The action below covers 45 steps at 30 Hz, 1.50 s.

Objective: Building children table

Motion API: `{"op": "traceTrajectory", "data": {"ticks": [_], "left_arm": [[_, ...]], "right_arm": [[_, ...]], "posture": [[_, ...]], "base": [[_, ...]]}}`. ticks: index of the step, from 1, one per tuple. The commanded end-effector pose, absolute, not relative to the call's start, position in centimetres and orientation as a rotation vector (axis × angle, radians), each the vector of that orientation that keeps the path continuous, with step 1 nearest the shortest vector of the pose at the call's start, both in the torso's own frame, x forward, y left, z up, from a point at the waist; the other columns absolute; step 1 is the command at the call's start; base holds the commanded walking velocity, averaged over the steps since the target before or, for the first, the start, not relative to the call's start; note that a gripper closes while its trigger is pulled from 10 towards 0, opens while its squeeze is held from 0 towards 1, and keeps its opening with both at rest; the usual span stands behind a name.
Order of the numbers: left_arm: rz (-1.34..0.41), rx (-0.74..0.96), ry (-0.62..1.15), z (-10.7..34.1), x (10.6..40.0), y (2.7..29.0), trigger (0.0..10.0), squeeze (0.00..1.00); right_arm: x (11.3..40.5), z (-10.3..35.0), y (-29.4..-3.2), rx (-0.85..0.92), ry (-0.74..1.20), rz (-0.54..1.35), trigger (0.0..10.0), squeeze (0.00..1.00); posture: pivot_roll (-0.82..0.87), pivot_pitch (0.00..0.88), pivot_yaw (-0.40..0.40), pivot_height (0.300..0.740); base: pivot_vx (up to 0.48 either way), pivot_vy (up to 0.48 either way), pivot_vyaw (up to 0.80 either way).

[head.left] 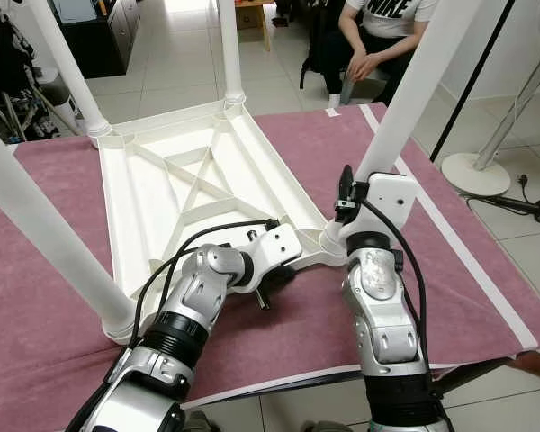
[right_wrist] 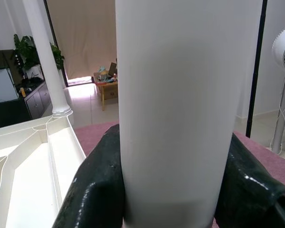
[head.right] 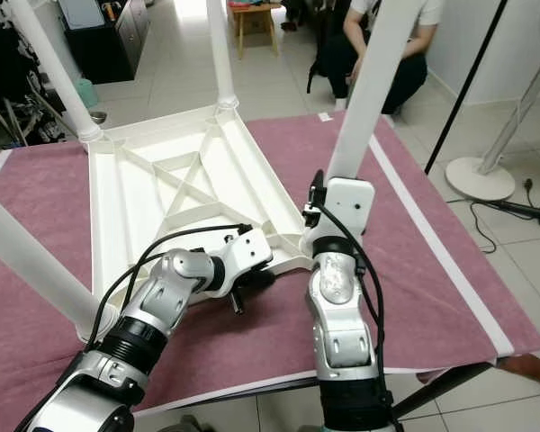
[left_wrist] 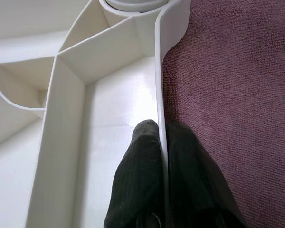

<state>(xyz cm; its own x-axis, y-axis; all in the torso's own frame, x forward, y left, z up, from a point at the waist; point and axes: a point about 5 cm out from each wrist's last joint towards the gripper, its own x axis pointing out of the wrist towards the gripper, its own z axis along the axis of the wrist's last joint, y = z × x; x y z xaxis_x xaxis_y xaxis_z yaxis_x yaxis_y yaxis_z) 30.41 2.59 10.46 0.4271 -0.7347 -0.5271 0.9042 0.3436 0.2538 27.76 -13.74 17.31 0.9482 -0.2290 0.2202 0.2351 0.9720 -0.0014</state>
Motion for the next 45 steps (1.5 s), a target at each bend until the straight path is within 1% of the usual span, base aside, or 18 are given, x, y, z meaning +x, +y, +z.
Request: {"op": "traceTrajectory", "data": {"ticks": [1, 7, 8, 9, 13, 14, 15, 21, 22, 23, 35, 36, 37, 38, 39, 40, 41, 45], "left_arm": [[-0.662, 0.636, 0.309, 9.6, 32.2, 5.4, 10.0, 0.0], [-0.662, 0.635, 0.308, 9.6, 32.2, 5.3, 10.0, 0.0], [-0.661, 0.635, 0.308, 9.6, 32.2, 5.3, 10.0, 0.0], [-0.658, 0.635, 0.309, 9.6, 32.2, 5.4, 10.0, 0.0], [-0.655, 0.635, 0.31, 9.6, 32.2, 5.5, 10.0, 0.0], [-0.654, 0.635, 0.311, 9.6, 32.2, 5.5, 10.0, 0.0], [-0.653, 0.634, 0.311, 9.6, 32.2, 5.5, 10.0, 0.0], [-0.652, 0.634, 0.31, 9.6, 32.2, 5.5, 10.0, 0.0], [-0.652, 0.633, 0.31, 9.6, 32.2, 5.5, 10.0, 0.0], [-0.652, 0.633, 0.31, 9.6, 32.2, 5.5, 10.0, 0.0], [-0.652, 0.632, 0.31, 9.6, 32.2, 5.5, 10.0, 0.0], [-0.652, 0.632, 0.309, 9.6, 32.2, 5.5, 10.0, 0.0], [-0.651, 0.632, 0.309, 9.6, 32.2, 5.5, 10.0, 0.0], [-0.651, 0.632, 0.309, 9.6, 32.2, 5.5, 10.0, 0.0], [-0.651, 0.632, 0.309, 9.6, 32.2, 5.5, 10.0, 0.0], [-0.651, 0.632, 0.309, 9.6, 32.2, 5.5, 10.0, 0.0], [-0.651, 0.632, 0.31, 9.6, 32.2, 5.5, 10.0, 0.0], [-0.653, 0.632, 0.311, 9.6, 32.2, 5.5, 10.0, 0.0]], "right_arm": [[27.3, 11.8, -16.5, -0.093, 0.066, -0.376, 10.0, 0.0], [27.6, 11.9, -16.6, -0.089, 0.064, -0.364, 10.0, 0.0], [27.7, 12.0, -16.5, -0.088, 0.06, -0.354, 10.0, 0.37], [28.0, 12.3, -16.3, -0.085, 0.042, -0.309, 10.0, 1.0], [28.3, 12.7, -15.7, -0.069, 0.027, -0.244, 10.0, 1.0], [28.4, 12.9, -15.5, -0.06, 0.015, -0.215, 10.0, 0.63], [28.5, 13.0, -15.2, -0.051, 0.015, -0.185, 10.0, 0.0], [28.5, 13.3, -15.0, -0.058, 0.006, -0.159, 10.0, 0.0], [28.6, 13.4, -15.2, -0.061, 0.0, -0.158, 1.3, 0.0], [28.6, 13.5, -15.3, -0.066, -0.009, -0.16, 0.0, 0.0], [29.1, 13.9, -16.0, -0.076, -0.018, -0.154, 0.0, 0.0], [29.0, 13.6, -15.7, -0.08, 0.007, -0.085, 2.4, 0.0], [29.0, 13.3, -15.4, -0.082, 0.025, -0.034, 2.4, 0.0], [29.0, 13.3, -15.4, -0.082, 0.025, -0.034, 2.4, 0.0], [28.8, 13.0, -15.2, -0.089, 0.044, 0.018, 10.0, 0.0], [28.8, 13.0, -15.2, -0.089, 0.044, 0.018, 10.0, 0.0], [28.7, 12.6, -15.0, -0.083, 0.072, 0.081, 10.0, 0.0], [28.7, 12.5, -15.5, -0.116, 0.088, 0.155, 10.0, 0.0]], "posture": [[-0.03, 0.0, 0.104, 0.74], [-0.03, 0.0, 0.103, 0.74], [-0.03, 0.0, 0.103, 0.74], [-0.03, 0.0, 0.102, 0.74], [-0.03, 0.0, 0.102, 0.74], [-0.03, 0.0, 0.102, 0.74], [-0.03, 0.0, 0.1, 0.74], [-0.03, 0.0, 0.1, 0.74], [-0.03, 0.0, 0.1, 0.74], [-0.03, 0.0, 0.1, 0.74], [-0.03, 0.0, 0.1, 0.74], [-0.03, 0.0, 0.1, 0.74], [-0.03, 0.0, 0.1, 0.74], [-0.03, 0.0, 0.1, 0.74], [-0.03, 0.0, 0.1, 0.74], [-0.03, 0.0, 0.1, 0.74], [-0.03, 0.0, 0.103, 0.74], [-0.03, 0.0, 0.107, 0.74]], "base": [[0.0, 0.0, 0.0], [0.0, 0.0, 0.0], [0.0, 0.0, 0.0], [0.0, 0.0, 0.0], [0.0, 0.0, 0.0], [0.0, 0.0, 0.0], [0.0, 0.0, 0.0], [0.0, 0.0, 0.0], [0.0, 0.0, 0.0], [0.0, 0.0, 0.0], [0.0, 0.0, 0.0], [0.0, 0.0, 0.0], [0.0, 0.0, 0.0], [0.0, 0.0, 0.0], [0.0, 0.0, 0.0], [0.0, 0.0, 0.0], [0.0, 0.0, 0.0], [0.0, 0.0, 0.0]]}}
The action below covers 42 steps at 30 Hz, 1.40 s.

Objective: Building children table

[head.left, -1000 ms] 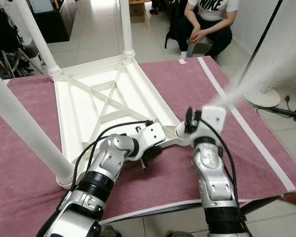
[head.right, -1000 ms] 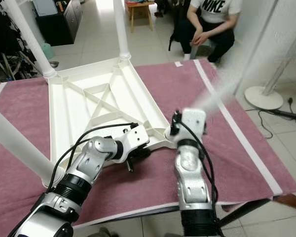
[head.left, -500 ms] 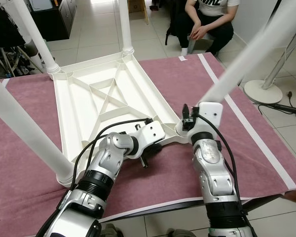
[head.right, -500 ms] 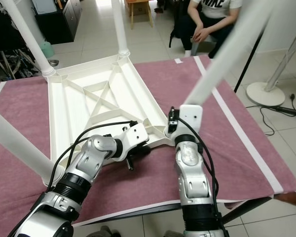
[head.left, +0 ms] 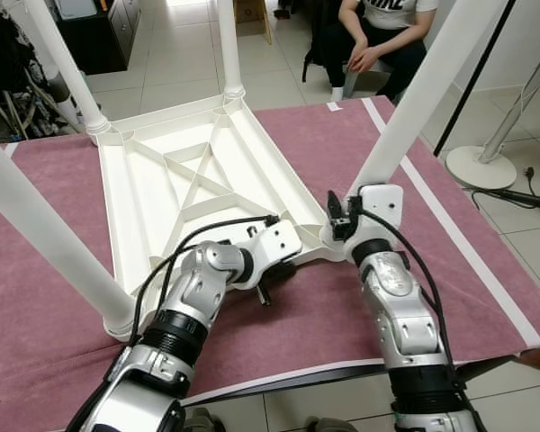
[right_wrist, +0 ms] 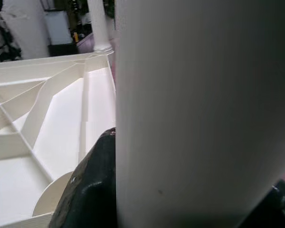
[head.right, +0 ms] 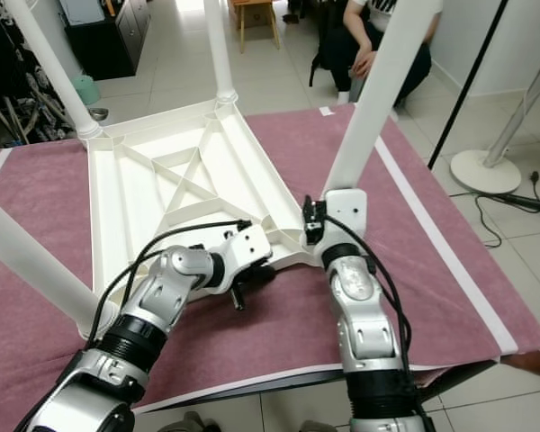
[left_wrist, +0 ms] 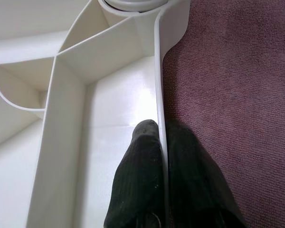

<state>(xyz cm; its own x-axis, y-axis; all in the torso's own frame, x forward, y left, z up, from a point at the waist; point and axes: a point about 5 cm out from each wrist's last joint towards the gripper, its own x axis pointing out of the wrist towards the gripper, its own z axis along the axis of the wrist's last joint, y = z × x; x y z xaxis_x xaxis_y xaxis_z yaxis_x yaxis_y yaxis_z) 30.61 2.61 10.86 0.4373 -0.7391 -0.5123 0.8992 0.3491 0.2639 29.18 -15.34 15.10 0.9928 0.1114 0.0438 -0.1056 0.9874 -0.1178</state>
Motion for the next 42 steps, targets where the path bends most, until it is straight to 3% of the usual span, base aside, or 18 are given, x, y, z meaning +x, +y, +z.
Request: {"op": "traceTrajectory", "data": {"ticks": [1, 4, 9, 16, 24, 36, 42], "left_arm": [[-0.654, 0.633, 0.311, 9.6, 32.2, 5.5, 10.0, 0.0], [-0.654, 0.633, 0.311, 9.6, 32.2, 5.5, 10.0, 0.0], [-0.656, 0.637, 0.31, 9.6, 32.3, 5.5, 10.0, 0.0], [-0.656, 0.637, 0.311, 9.6, 32.2, 5.5, 10.0, 0.0], [-0.654, 0.636, 0.312, 9.6, 32.2, 5.5, 10.0, 0.0], [-0.651, 0.63, 0.305, 9.8, 32.1, 5.4, 10.0, 0.0], [-0.651, 0.631, 0.307, 9.7, 32.1, 5.5, 10.0, 0.0]], "right_arm": [[28.9, 12.5, -15.7, -0.126, 0.109, 0.196, 10.0, 0.0], [28.9, 12.5, -15.7, -0.126, 0.109, 0.196, 10.0, 0.0], [29.6, 12.1, -16.2, -0.131, 0.204, 0.351, 10.0, 0.0], [29.7, 12.2, -16.1, -0.125, 0.212, 0.377, 10.0, 0.0], [29.7, 12.4, -15.6, -0.213, 0.244, 0.617, 10.0, 0.0], [29.1, 10.9, -14.8, -0.168, 0.26, 0.566, 10.0, 0.0], [28.8, 9.6, -14.8, -0.139, 0.268, 0.392, 10.0, 0.0]], "posture": [[-0.03, 0.0, 0.109, 0.74], [-0.03, 0.0, 0.109, 0.74], [-0.03, 0.0, 0.113, 0.74], [-0.03, 0.0, 0.113, 0.74], [-0.02, 0.0, 0.11, 0.74], [-0.02, 0.0, 0.101, 0.74], [-0.02, 0.0, 0.104, 0.74]], "base": [[0.0, 0.0, 0.0], [0.0, 0.0, 0.0], [0.0, 0.0, 0.0], [0.0, 0.0, 0.0], [0.0, 0.0, 0.0], [0.0, 0.0, 0.0], [0.0, 0.0, 0.0]]}}
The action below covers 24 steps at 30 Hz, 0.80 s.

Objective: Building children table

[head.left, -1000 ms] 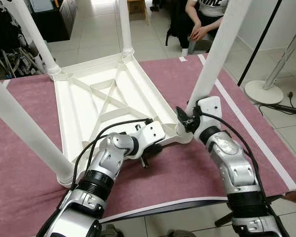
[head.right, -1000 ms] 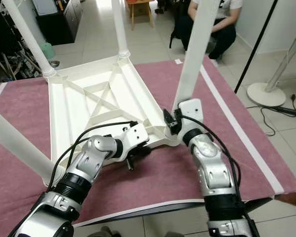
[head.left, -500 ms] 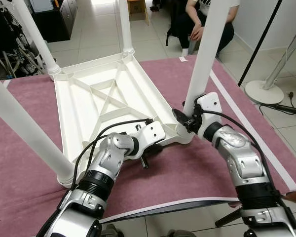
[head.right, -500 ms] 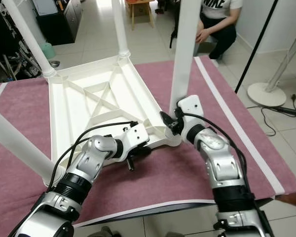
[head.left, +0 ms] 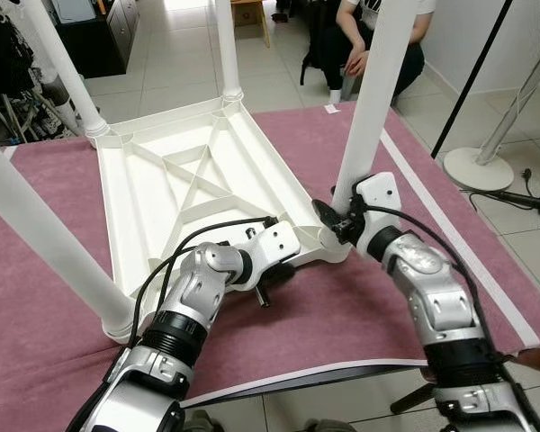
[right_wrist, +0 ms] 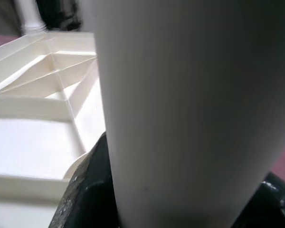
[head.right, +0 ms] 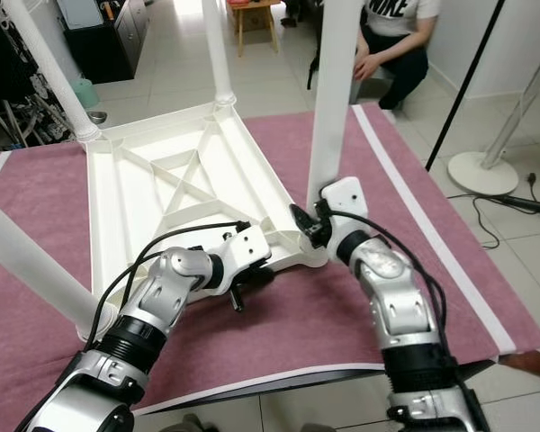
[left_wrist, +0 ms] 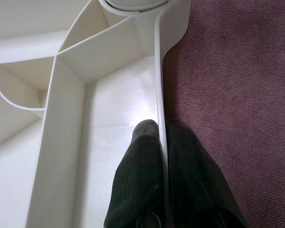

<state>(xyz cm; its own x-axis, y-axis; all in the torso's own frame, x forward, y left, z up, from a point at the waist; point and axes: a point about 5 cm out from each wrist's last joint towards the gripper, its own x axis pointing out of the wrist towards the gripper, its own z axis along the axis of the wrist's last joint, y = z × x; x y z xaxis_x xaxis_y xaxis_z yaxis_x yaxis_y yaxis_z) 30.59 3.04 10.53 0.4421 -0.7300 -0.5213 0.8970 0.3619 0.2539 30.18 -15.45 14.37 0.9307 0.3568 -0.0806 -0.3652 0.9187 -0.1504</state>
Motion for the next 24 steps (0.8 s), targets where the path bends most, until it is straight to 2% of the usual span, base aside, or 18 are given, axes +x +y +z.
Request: {"op": "traceTrajectory", "data": {"ticks": [1, 3, 5, 7, 8, 10, 12, 18, 24], "left_arm": [[-0.651, 0.631, 0.307, 9.7, 32.1, 5.5, 10.0, 0.0], [-0.652, 0.631, 0.306, 9.7, 32.1, 5.4, 10.0, 0.0], [-0.652, 0.631, 0.306, 9.7, 32.1, 5.4, 10.0, 0.0], [-0.653, 0.631, 0.305, 9.8, 32.2, 5.4, 10.0, 0.0], [-0.653, 0.631, 0.305, 9.8, 32.2, 5.4, 10.0, 0.0], [-0.653, 0.631, 0.306, 9.8, 32.2, 5.3, 10.0, 0.0], [-0.653, 0.631, 0.306, 9.8, 32.2, 5.3, 10.0, 0.0], [-0.65, 0.629, 0.309, 9.7, 32.2, 5.3, 10.0, 0.0], [-0.643, 0.628, 0.312, 9.7, 32.2, 5.5, 10.0, 0.0]], "right_arm": [[28.8, 9.6, -14.8, -0.139, 0.268, 0.392, 10.0, 0.0], [29.0, 9.1, -15.1, -0.118, 0.288, 0.275, 10.0, 0.0], [29.0, 9.1, -15.1, -0.118, 0.288, 0.275, 10.0, 0.0], [29.4, 8.7, -15.7, -0.113, 0.297, 0.113, 10.0, 0.0], [29.4, 8.7, -15.7, -0.113, 0.297, 0.113, 10.0, 0.0], [29.6, 8.4, -15.9, -0.107, 0.314, -0.019, 10.0, 0.0], [29.6, 8.4, -15.9, -0.107, 0.314, -0.019, 10.0, 0.0], [29.9, 8.4, -14.9, -0.128, 0.297, -0.186, 10.0, 0.0], [30.3, 9.3, -13.8, -0.143, 0.225, -0.15, 10.0, 0.0]], "posture": [[-0.02, 0.0, 0.104, 0.74], [-0.02, 0.0, 0.104, 0.74], [-0.02, 0.0, 0.104, 0.74], [-0.03, 0.0, 0.106, 0.74], [-0.03, 0.0, 0.106, 0.74], [-0.03, 0.0, 0.106, 0.74], [-0.03, 0.0, 0.106, 0.74], [-0.02, 0.0, 0.098, 0.74], [-0.02, 0.0, 0.095, 0.74]], "base": [[0.0, 0.0, 0.0], [0.0, 0.0, 0.0], [0.0, 0.0, 0.0], [0.0, 0.0, 0.0], [0.0, 0.0, 0.0], [0.0, 0.0, 0.0], [0.0, 0.0, 0.0], [0.0, 0.0, 0.0], [0.0, 0.0, 0.0]]}}
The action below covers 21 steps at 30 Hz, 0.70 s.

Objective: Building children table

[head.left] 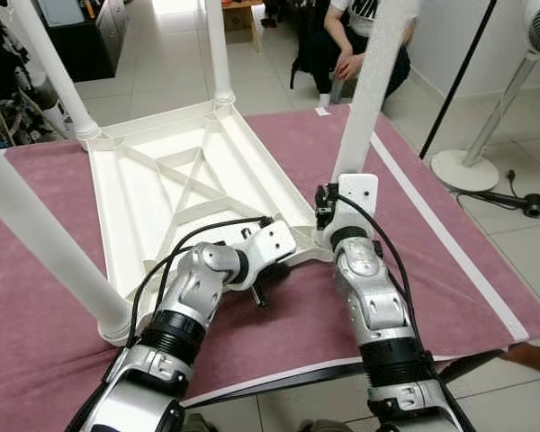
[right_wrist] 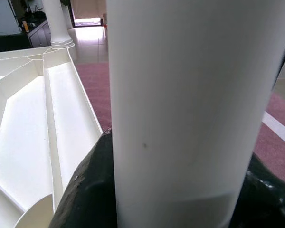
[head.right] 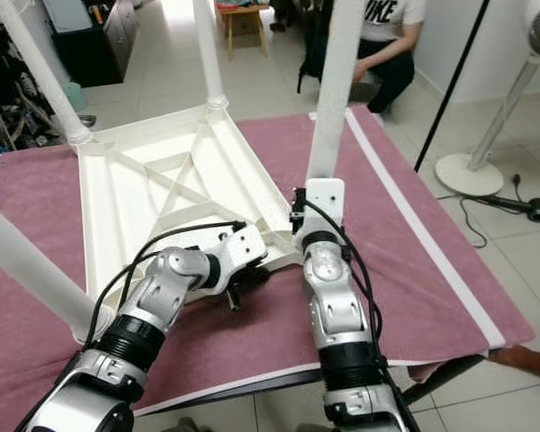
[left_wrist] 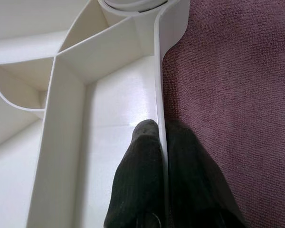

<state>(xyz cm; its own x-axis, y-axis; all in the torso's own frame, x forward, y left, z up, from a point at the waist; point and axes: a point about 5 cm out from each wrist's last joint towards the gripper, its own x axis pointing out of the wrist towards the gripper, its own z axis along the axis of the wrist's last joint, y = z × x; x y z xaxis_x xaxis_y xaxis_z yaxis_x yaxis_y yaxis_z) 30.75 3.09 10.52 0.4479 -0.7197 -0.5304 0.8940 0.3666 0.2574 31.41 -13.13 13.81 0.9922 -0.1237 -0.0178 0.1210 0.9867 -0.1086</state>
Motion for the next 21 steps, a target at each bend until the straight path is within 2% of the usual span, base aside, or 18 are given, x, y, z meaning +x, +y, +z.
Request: {"op": "traceTrajectory", "data": {"ticks": [1, 12, 17, 21], "left_arm": [[-0.643, 0.628, 0.312, 9.7, 32.2, 5.5, 10.0, 0.0], [-0.642, 0.624, 0.31, 9.7, 32.3, 5.4, 10.0, 0.0], [-0.646, 0.625, 0.308, 9.8, 32.3, 5.4, 10.0, 0.0], [-0.65, 0.628, 0.307, 9.8, 32.3, 5.3, 10.0, 0.0]], "right_arm": [[30.3, 9.3, -13.8, -0.143, 0.225, -0.15, 10.0, 0.0], [29.3, 9.4, -13.5, -0.22, 0.122, -0.068, 10.0, 0.0], [27.9, 8.3, -14.7, -0.207, 0.062, -0.07, 10.0, 0.0], [28.0, 8.2, -15.1, -0.169, 0.059, -0.078, 10.0, 0.0]], "posture": [[-0.02, 0.0, 0.095, 0.74], [-0.03, 0.0, 0.094, 0.74], [-0.03, 0.0, 0.106, 0.74], [-0.03, 0.0, 0.113, 0.74]], "base": [[0.0, 0.0, 0.0], [0.0, 0.0, 0.0], [0.0, 0.0, 0.0], [0.0, 0.0, 0.0]]}}
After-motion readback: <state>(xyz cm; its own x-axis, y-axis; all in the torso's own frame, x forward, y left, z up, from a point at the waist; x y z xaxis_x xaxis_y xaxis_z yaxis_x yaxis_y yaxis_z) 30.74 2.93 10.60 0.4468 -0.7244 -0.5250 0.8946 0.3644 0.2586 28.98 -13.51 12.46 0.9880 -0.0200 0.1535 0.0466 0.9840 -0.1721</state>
